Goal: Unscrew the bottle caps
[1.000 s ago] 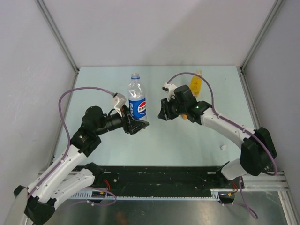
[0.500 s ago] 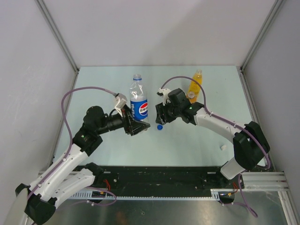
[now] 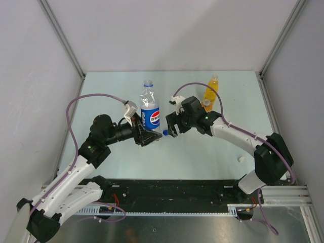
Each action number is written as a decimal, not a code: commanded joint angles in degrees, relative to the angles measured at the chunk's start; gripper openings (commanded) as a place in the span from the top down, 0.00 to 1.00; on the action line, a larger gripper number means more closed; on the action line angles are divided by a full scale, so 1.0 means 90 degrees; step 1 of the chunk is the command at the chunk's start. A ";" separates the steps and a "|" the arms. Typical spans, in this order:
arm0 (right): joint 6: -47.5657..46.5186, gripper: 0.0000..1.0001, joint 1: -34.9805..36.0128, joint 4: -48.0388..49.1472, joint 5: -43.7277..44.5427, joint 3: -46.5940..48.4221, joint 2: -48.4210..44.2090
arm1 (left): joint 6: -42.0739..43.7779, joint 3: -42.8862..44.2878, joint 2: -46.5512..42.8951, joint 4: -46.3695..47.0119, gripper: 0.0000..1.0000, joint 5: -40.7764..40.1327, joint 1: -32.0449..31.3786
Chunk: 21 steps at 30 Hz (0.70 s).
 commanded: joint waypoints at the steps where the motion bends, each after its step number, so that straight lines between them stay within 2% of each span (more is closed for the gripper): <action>1: -0.0203 0.15 0.0036 0.0119 -0.0019 0.0006 -0.0655 | -0.0044 0.0184 0.0018 0.0268 1.00 0.0276 0.0074; 11: -0.0015 0.04 -0.0115 0.0462 -0.0304 0.0010 -0.1617 | 0.0016 0.0251 -0.0005 0.0268 1.00 0.0448 0.0075; 21: 0.0231 0.02 -0.0787 0.0630 -0.1353 0.0007 -0.2416 | 0.0020 0.0211 -0.0071 0.0301 1.00 0.0851 0.0075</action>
